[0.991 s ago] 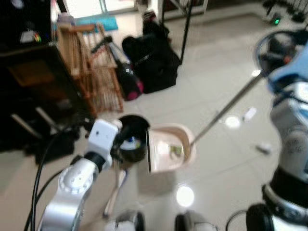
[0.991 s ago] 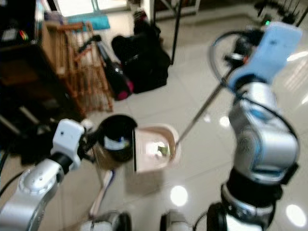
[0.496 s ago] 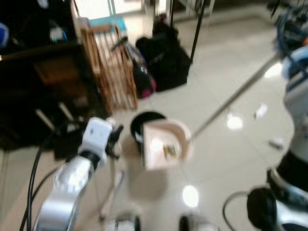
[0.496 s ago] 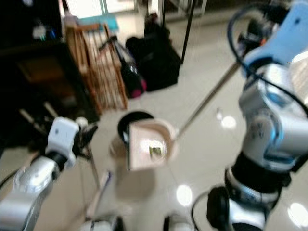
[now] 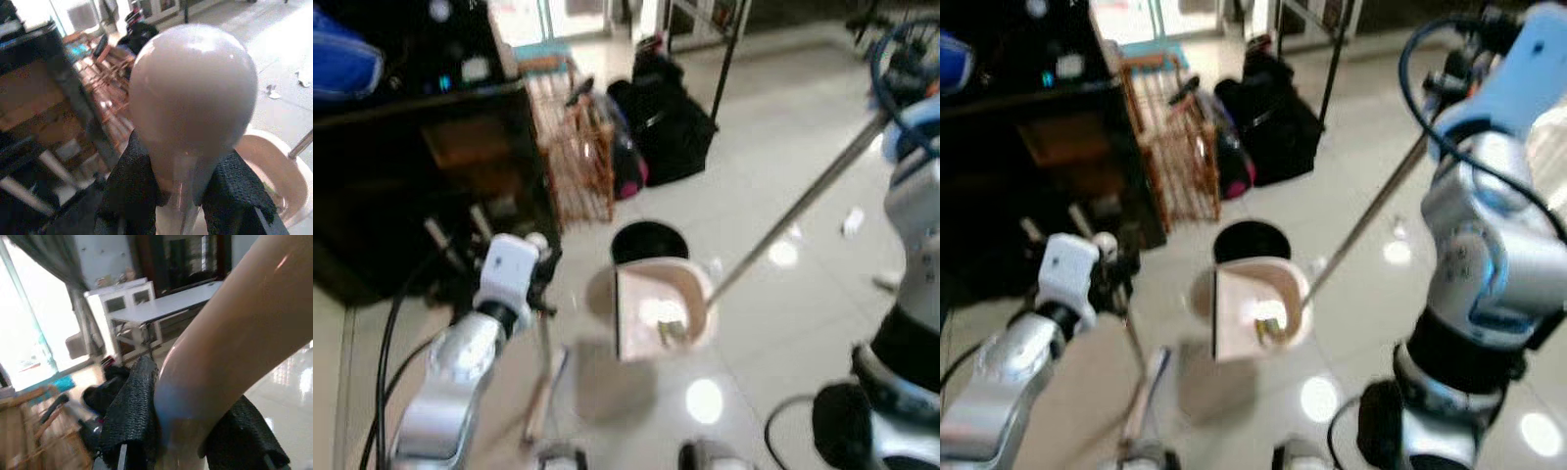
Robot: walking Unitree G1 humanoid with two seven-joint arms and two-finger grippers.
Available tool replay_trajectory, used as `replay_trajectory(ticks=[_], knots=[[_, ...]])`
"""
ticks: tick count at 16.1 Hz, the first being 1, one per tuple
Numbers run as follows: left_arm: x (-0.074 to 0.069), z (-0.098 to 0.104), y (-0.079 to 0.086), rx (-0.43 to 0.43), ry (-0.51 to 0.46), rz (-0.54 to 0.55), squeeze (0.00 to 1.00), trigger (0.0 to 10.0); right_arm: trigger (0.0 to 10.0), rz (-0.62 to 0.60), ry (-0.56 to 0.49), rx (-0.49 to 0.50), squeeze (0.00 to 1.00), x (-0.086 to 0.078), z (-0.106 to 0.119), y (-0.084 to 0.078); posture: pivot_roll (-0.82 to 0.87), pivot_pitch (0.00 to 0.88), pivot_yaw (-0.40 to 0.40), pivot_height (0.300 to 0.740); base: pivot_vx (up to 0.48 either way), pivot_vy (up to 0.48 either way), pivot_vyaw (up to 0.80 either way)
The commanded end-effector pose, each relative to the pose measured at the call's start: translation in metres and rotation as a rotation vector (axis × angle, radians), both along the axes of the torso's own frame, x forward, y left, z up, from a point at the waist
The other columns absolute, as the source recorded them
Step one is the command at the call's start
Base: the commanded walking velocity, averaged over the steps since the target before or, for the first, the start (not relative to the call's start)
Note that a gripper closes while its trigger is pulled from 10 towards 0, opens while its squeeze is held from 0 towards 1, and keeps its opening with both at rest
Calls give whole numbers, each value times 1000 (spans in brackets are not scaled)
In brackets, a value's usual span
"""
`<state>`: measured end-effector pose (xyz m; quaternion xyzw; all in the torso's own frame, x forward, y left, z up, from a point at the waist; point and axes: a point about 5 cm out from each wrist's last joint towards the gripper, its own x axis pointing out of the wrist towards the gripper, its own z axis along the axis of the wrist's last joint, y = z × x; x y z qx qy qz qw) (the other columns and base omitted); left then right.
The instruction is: Sweep floor
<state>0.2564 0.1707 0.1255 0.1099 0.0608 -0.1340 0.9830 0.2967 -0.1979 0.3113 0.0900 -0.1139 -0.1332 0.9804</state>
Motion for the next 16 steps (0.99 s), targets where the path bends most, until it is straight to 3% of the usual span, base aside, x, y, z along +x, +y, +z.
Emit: replay_trajectory(ticks=[1, 3, 8, 11, 16], knots=[[1, 4, 4, 9, -31, 23, 0, 10000, 10000, 29, -57, -6, 0, -4, 9, 7, -43, 89, -1, 740, 0, 360, 0], [5, 6, 8, -14, -44, 62, 0, 10000, 10000, 38, -55, -1, 0, -3, 8, 13, -47, 98, 8, 740, 0, 182, 0], [13, 10, 11, 7, -65, 79, 0, 10000, 10000, 31, -63, -9, 0, -2, 8, 14, -44, 99, 9, 740, 0, -440, 0], [17, 15, 12, -28, -77, 117, 0, 10000, 10000, 36, -66, -40, 0, 0, 9, 15, -44, 97, 4, 740, 0, 0, 0], [20, 21, 6, -53, -106, 92, 0, 10000, 10000, 43, -83, -60, 0, 0, 12, 16, -43, 95, 8, 740, 110, 0, 0]])
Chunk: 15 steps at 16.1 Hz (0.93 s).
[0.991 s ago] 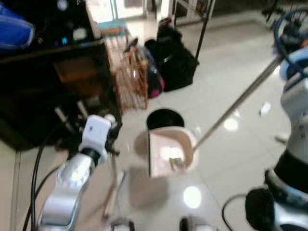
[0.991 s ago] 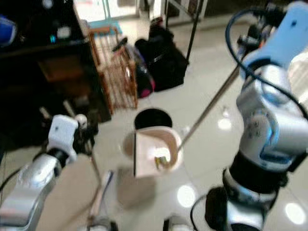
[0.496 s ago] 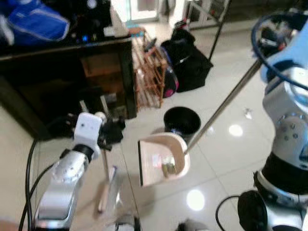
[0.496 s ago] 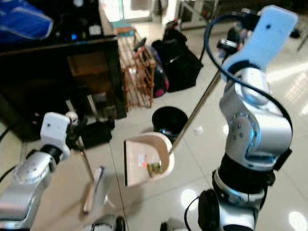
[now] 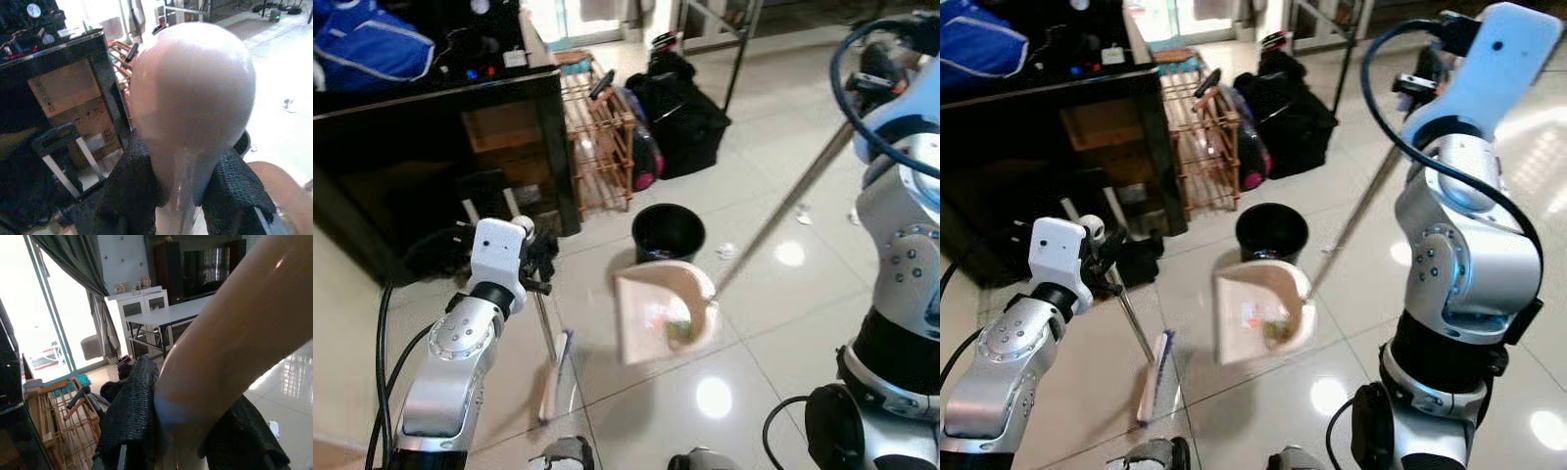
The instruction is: Sweep floor
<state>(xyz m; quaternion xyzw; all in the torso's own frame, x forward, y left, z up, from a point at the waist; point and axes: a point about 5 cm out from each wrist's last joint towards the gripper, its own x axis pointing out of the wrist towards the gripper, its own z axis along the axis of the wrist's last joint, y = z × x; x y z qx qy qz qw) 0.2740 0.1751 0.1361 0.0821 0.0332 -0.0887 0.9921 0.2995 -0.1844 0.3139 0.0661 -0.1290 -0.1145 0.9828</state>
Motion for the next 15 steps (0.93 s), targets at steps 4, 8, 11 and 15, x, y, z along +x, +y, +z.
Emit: replay_trajectory(ticks=[4, 8, 11, 15], knots=[[4, 11, 3, 1, -46, 9, 0, 10000, 10000, 9, -54, -3, 0, -2, 9, 0, -43, 99, 9, 740, 294, 0, 0], [3, 10, 3, -2, -44, 7, 0, 10000, 10000, 10, -70, -14, 0, -1, 13, 0, -44, 97, 8, 740, 303, 0, 0], [2, 9, 5, 1, -43, 10, 0, 10000, 10000, 23, -84, -6, 0, 1, 15, 0, -41, 96, 5, 740, 303, 0, 0], [0, 8, 7, 5, -40, 14, 0, 10000, 10000, -11, -50, -59, 0, 4, 13, 0, -36, 90, 0, 740, 304, 0, 0]])
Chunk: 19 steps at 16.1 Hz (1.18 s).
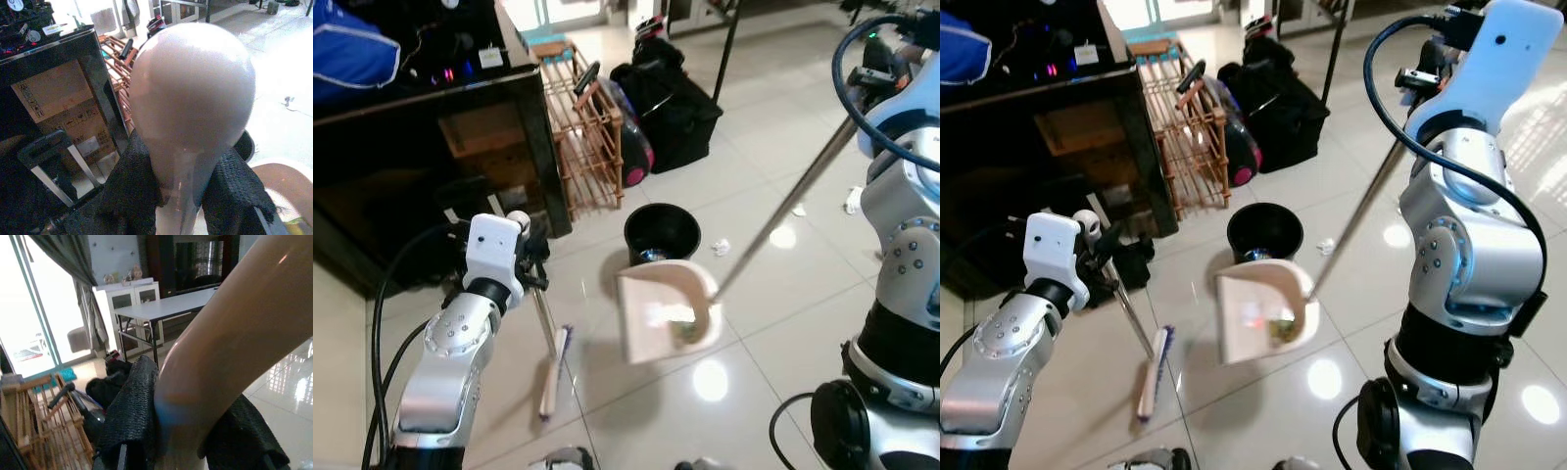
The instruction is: Sweep floor
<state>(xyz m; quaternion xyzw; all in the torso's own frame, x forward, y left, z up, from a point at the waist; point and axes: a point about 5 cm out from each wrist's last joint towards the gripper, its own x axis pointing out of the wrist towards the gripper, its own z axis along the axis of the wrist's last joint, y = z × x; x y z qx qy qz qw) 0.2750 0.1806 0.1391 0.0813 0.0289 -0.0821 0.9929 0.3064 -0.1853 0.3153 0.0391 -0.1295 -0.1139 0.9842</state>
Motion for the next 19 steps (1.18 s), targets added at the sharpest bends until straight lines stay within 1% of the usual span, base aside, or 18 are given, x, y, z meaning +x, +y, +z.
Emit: replay_trajectory(ticks=[1, 4, 6, 9, 12, 17, 19], knots=[[-1, 5, 1, 7, -30, 3, 0, 10000, 10000, -5, -54, -8, 0, -3, 11, 0, -36, 90, 0, 740, 304, 0, 0], [1, 5, 1, 2, -32, 5, 0, 10000, 10000, 4, -63, -12, 0, 0, 15, 2, -37, 86, 1, 740, 308, 0, 677], [1, 6, 0, 1, -33, 5, 0, 10000, 10000, 1, -82, 14, 0, 0, 17, 1, -37, 82, 3, 740, 311, 0, 0], [3, 6, -1, 2, -37, -2, 0, 10000, 10000, -1, -88, 10, 0, 1, 17, 0, -39, 78, 8, 740, 325, 0, 0], [6, 6, -2, 2, -38, -9, 0, 10000, 10000, 24, -143, -6, 0, 1, 24, 3, -44, 78, 12, 740, 347, 0, 0], [8, 6, -1, 0, -40, -2, 0, 10000, 10000, 25, -158, -4, 0, 5, 27, 4, -41, 74, 16, 740, 352, 0, 0], [9, 5, -1, 2, -39, -6, 0, 10000, 10000, -2, -167, 43, 0, 8, 27, 1, -42, 68, 12, 740, 360, 0, 0]])
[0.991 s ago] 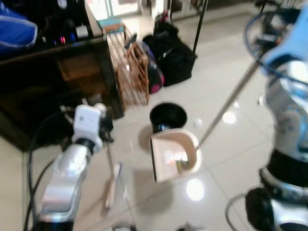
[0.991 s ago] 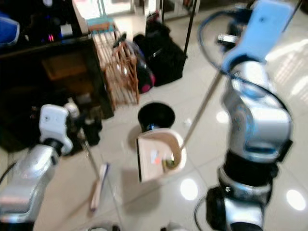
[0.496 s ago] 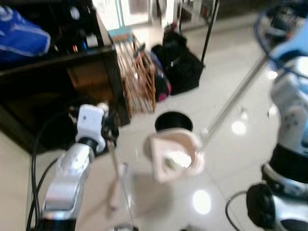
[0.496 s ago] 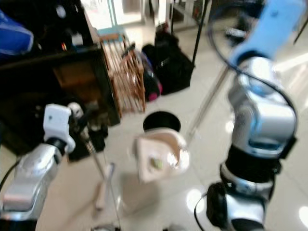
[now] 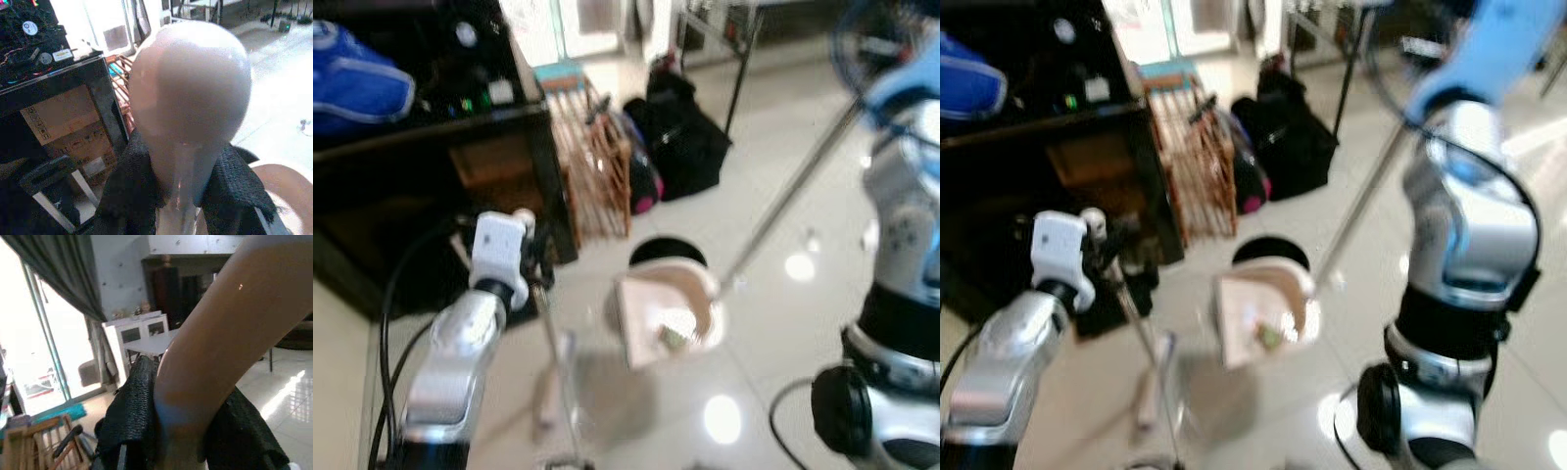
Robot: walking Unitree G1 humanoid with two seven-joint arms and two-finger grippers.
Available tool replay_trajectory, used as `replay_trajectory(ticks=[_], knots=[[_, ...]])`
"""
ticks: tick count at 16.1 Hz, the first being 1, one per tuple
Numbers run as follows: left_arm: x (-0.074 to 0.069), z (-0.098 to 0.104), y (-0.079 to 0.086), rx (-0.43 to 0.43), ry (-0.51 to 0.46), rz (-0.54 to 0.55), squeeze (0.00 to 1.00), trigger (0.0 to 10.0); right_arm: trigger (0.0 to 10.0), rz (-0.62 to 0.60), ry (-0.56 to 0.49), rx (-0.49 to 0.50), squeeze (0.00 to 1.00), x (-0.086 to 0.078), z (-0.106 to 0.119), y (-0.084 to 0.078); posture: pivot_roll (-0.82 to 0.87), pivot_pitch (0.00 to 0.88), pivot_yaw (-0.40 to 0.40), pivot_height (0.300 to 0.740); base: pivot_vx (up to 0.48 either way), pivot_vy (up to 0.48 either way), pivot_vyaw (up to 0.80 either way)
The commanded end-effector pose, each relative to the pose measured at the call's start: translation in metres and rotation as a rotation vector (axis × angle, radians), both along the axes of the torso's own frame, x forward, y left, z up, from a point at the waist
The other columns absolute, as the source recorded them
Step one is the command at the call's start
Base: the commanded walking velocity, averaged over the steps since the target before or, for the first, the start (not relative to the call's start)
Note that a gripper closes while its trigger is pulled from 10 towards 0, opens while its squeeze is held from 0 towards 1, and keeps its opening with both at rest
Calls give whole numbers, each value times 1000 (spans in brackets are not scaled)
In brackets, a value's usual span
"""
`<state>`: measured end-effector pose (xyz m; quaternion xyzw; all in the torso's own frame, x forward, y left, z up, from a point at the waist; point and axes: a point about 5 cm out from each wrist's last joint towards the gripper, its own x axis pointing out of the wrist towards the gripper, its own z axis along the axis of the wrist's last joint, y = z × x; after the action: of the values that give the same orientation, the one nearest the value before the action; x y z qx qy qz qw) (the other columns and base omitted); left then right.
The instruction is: Sweep floor
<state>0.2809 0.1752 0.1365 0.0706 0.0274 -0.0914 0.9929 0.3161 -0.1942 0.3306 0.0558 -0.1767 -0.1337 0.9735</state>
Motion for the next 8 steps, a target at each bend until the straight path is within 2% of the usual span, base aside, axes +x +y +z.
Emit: replay_trajectory(ticks=[1, 8], knots=[[4, 8, 5, 23, -42, 13, 0, 10000, 10000, 30, -76, 24, 0, 0, 14, 8, -40, 74, 10, 740, 356, 0, 0], [4, 9, 8, 23, -49, 11, 0, 10000, 10000, 37, -100, 34, 0, 3, 19, 11, -35, 73, 27, 740, 366, 0, 0]])
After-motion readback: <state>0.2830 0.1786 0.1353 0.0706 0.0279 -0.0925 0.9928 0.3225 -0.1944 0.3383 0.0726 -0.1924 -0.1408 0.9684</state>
